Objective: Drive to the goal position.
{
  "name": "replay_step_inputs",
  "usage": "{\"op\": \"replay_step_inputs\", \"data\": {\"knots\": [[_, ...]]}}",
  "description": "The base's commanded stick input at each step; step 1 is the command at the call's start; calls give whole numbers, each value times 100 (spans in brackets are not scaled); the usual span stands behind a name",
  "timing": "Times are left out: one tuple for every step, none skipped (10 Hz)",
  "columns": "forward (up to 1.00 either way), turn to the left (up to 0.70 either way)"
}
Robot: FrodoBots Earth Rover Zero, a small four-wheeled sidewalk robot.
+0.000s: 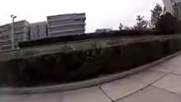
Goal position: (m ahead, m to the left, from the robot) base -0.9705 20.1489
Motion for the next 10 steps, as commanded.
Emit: {"op": "replay_step_inputs", "data": {"knots": [[0, 85], [0, 85], [0, 85], [0, 85], [0, 85], [0, 85], [0, 85], [0, 85], [0, 85], [0, 85]]}}
